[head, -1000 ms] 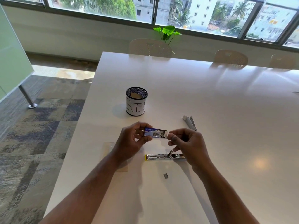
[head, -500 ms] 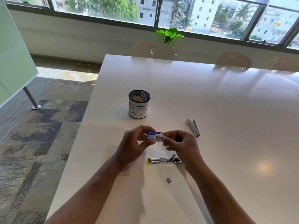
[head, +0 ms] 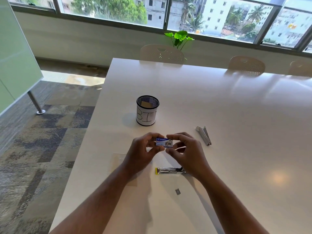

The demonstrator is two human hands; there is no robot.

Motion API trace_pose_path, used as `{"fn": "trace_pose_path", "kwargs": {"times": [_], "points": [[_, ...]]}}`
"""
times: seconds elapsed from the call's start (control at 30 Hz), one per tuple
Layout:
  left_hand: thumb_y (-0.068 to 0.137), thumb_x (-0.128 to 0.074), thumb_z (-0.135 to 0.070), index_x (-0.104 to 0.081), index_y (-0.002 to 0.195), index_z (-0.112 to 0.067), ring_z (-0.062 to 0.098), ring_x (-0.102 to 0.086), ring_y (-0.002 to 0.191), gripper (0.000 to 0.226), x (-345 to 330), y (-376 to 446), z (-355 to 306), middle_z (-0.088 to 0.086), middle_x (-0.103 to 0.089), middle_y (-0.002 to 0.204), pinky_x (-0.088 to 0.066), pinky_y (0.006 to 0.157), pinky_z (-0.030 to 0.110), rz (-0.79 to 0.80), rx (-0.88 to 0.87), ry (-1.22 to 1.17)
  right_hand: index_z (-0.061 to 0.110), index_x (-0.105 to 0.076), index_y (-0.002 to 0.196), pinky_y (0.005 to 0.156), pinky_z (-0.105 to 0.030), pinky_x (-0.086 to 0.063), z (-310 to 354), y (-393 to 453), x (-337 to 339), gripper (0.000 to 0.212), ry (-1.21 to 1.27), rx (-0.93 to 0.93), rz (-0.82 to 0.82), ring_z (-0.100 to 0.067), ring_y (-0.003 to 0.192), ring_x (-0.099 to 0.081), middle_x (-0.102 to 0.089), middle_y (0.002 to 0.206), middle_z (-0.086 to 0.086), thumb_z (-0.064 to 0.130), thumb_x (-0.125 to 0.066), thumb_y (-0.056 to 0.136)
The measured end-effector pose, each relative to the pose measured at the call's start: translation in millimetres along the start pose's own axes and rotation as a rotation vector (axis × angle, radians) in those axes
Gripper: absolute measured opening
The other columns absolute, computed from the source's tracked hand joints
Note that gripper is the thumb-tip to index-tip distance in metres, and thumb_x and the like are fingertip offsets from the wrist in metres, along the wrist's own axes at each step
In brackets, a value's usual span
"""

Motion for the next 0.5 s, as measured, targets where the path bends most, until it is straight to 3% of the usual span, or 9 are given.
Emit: {"fn": "trace_pose_path", "kwargs": {"times": [0.17, 0.33, 0.5], "points": [[0.091, -0.078, -0.030, -0.066, 0.133, -0.016, 0.005, -0.069, 0.115, 0.046, 4, 0, -1, -0.002, -0.073, 0.128, -0.055, 0.100, 0.027, -0.035, -0.001, 0.199, 0.024, -0.076, 0.116, 0.070, -0.014, -0.055, -3, 11, 5, 0.039, -0.131, 0.059, -0.026, 0.001, 0.090, -0.068, -0.068, 0.106, 0.019, 0.011, -0.087, 0.081], [0.104, -0.055, -0.039, -0.051, 0.150, -0.015, 0.021, -0.045, 0.146, 0.053, -3, 1, 11, 0.006, -0.055, 0.153, -0.035, 0.119, 0.033, 0.004, 0.115, 0.519, 0.030, -0.075, 0.114, 0.063, -0.016, -0.038, -37, 43, 24, 0.034, -0.235, -0.116, -0.100, 0.005, 0.082, -0.063, -0.069, 0.095, 0.019, 0.017, -0.084, 0.084], [0.106, -0.039, -0.043, -0.018, 0.164, -0.020, 0.014, -0.013, 0.159, 0.066, -20, 0, 26, -0.002, -0.023, 0.171, -0.008, 0.130, 0.034, 0.138, 0.144, 0.768, 0.030, -0.076, 0.115, 0.073, -0.031, -0.054, -62, 82, 25, 0.030, -0.220, -0.204, -0.099, -0.009, 0.087, -0.069, -0.077, 0.104, 0.007, 0.023, -0.082, 0.086]]}}
Point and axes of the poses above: each hand's wrist, its own y-axis towards the middle knuckle, its own x-axis out of the back of the hand, z = x × y, the point moved 9 cm from there along y, towards the middle knuckle
